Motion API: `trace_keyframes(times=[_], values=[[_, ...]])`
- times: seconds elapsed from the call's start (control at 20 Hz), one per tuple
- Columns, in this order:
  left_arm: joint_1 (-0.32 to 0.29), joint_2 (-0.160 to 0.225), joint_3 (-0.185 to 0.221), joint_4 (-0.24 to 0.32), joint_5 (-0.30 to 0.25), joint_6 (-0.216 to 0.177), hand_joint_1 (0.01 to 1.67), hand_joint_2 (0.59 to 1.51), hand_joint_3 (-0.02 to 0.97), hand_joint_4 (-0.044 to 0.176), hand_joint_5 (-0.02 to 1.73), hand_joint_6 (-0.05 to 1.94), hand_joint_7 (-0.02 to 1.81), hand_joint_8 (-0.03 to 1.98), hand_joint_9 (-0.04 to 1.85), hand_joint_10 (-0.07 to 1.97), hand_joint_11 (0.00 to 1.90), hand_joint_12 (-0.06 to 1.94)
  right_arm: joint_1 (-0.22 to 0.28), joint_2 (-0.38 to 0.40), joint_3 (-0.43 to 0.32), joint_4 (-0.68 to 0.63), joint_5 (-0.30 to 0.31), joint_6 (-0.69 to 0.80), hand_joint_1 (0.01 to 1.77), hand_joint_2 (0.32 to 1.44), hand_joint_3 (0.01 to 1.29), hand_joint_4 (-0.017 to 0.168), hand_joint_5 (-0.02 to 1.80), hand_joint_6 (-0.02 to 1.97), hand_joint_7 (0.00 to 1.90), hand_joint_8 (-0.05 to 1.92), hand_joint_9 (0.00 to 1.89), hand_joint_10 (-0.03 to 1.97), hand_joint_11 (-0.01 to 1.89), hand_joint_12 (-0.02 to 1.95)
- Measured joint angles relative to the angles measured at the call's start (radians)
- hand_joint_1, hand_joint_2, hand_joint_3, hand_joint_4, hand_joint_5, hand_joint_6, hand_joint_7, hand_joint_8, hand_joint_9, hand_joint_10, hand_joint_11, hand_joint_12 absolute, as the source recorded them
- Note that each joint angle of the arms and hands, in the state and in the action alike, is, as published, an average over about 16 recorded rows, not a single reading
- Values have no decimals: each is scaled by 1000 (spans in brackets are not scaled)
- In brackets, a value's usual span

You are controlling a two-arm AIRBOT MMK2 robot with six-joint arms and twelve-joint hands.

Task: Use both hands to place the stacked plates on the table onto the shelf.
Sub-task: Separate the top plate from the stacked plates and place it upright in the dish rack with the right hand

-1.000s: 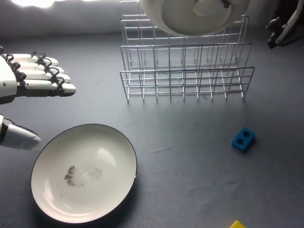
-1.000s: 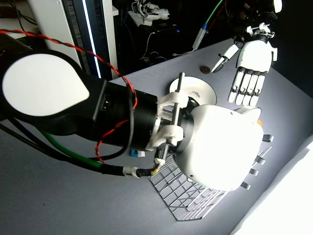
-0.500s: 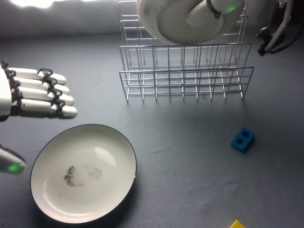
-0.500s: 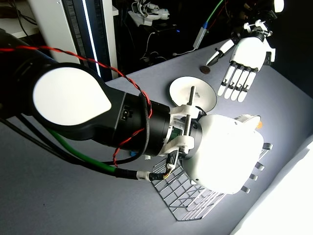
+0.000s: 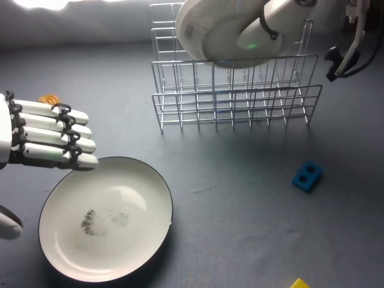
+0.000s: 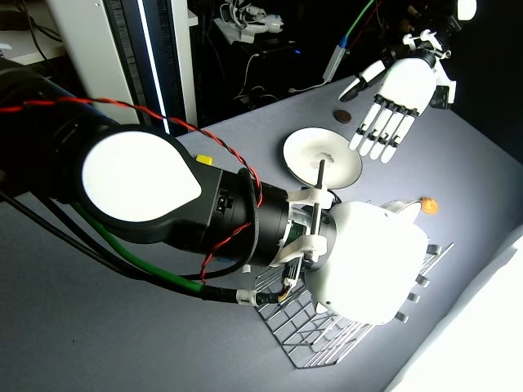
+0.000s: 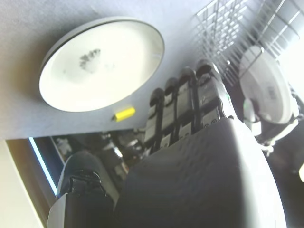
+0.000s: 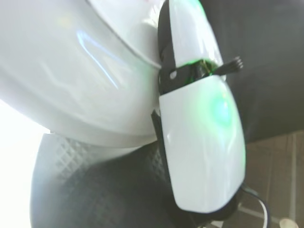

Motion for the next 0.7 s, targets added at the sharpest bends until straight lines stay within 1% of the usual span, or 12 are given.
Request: trace_keyframes(times=[0.2, 0.4, 0.55, 0.7], values=[[4, 0, 1, 25, -25, 0, 22, 1145, 15, 4, 137, 11, 122, 5, 91, 7, 35, 19, -7, -5, 7, -6, 2, 0, 1324, 994, 16, 3, 858, 1088, 975, 967, 1047, 812, 844, 1266], [13, 0, 1, 68, -46, 0, 22, 1145, 16, 4, 140, 11, 126, 5, 96, 6, 39, 24, -13, -9, 16, -7, 4, 0, 1321, 994, 16, 5, 851, 1085, 979, 972, 1058, 712, 841, 1266], [21, 0, 0, 98, -54, 0, 22, 1146, 16, 4, 139, 11, 126, 5, 97, 6, 39, 28, -15, -11, 22, -7, 5, 0, 1319, 994, 16, 6, 826, 1030, 965, 958, 1039, 665, 822, 1263], [29, 0, 0, 126, -51, -1, 22, 1147, 16, 3, 141, 11, 128, 5, 100, 7, 40, 33, -17, -13, 28, -7, 6, 0, 1316, 995, 16, 6, 828, 1031, 973, 955, 1051, 660, 831, 1262]])
